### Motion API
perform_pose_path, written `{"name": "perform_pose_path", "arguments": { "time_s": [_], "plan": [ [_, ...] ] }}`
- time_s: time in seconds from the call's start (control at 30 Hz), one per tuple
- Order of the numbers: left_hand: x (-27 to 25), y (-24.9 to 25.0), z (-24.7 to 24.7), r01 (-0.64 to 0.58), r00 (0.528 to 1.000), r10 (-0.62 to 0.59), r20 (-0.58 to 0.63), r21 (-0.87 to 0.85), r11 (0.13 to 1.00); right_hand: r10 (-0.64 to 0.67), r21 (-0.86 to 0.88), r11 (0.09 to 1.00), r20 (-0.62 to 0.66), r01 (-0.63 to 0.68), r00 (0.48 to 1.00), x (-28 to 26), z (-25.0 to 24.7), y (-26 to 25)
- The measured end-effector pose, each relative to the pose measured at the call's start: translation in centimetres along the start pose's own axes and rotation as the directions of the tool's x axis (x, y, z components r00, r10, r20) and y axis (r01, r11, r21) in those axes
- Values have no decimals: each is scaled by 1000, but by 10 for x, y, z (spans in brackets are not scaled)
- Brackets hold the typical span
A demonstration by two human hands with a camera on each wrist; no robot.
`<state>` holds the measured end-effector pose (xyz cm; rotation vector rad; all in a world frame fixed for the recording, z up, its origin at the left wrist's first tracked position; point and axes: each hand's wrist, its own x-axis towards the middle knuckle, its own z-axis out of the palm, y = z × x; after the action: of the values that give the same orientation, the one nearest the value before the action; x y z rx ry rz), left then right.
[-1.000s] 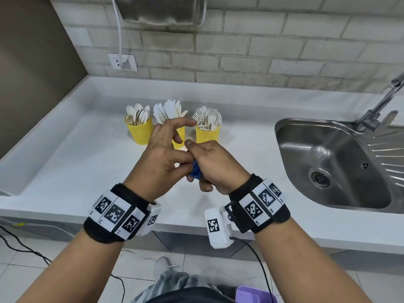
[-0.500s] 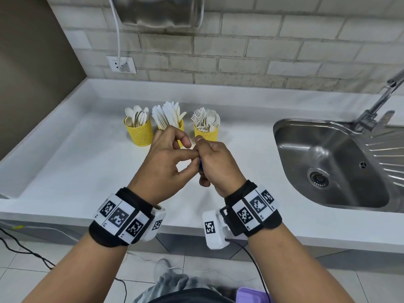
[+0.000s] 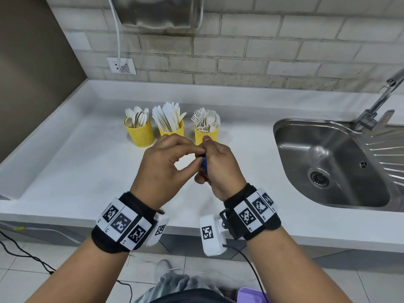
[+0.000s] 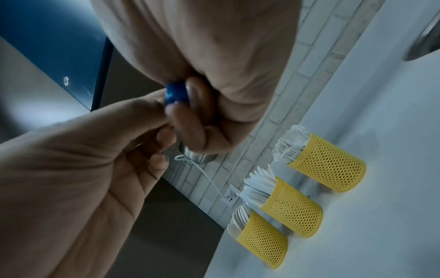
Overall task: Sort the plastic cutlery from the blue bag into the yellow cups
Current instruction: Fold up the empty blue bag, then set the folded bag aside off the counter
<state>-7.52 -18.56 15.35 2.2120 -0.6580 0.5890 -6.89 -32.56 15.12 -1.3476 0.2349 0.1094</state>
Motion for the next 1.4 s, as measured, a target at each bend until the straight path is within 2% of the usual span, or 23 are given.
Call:
{"name": "perform_pose_path", "arguments": {
  "time_s": [0.07,0.13,0.2,0.27,0.43,0.53,0.67,0.8,0.87,0.97,1.03,1.17,1.23,1.3,1.33,1.37,1.4],
  "plan": [
    [-5,-1,2,-61,997,59,55,45,997,6,74,997,-46,-3,999,2,-2,1],
    [-7,-2,6,-128,989,119,89,105,986,83,207,976,-46,-72,995,2,-5,1],
    [-8,-3,11,-177,983,165,83,156,972,152,349,926,-2,-142,988,-1,-5,1],
    [-7,-4,14,-194,981,190,37,179,965,150,393,907,34,-151,988,-2,-3,2],
    [-3,-13,10,-138,989,147,-30,213,967,87,223,969,110,-110,990,-6,0,5],
    [-1,-17,11,-69,996,76,-52,132,989,70,210,972,162,-104,984,-8,0,2],
    [-1,-8,15,23,999,-20,-42,67,997,22,175,983,149,-49,989,-6,5,9],
    [-2,3,18,197,980,-196,20,-42,979,32,141,989,75,-42,997,-3,5,16],
    [-4,6,18,200,976,-194,99,-58,978,14,84,996,-1,-14,1000,2,3,22],
    [-13,9,15,142,976,-127,177,-79,987,-66,-51,997,-78,62,995,10,2,31],
    [-19,9,10,121,978,-100,183,-108,987,-108,-115,989,-90,97,990,12,-1,32],
    [-30,0,-5,147,975,-130,177,-83,986,-131,-144,983,-89,117,987,13,-9,32],
    [-38,-9,-14,198,961,-177,212,-86,976,-142,-149,981,-93,127,985,14,-14,33],
    [-53,-20,-21,234,928,-199,315,-76,969,-156,-148,979,-97,141,983,14,-18,32],
    [-63,-27,-25,230,897,-193,398,-48,972,-166,-147,978,-95,151,982,14,-20,32],
    [-75,-35,-27,216,847,-185,499,-4,976,-178,-146,976,-94,163,980,14,-22,32],
    [-88,-43,-30,193,774,-187,605,56,980,-191,-149,973,-95,176,977,13,-24,32]
  ]
}}
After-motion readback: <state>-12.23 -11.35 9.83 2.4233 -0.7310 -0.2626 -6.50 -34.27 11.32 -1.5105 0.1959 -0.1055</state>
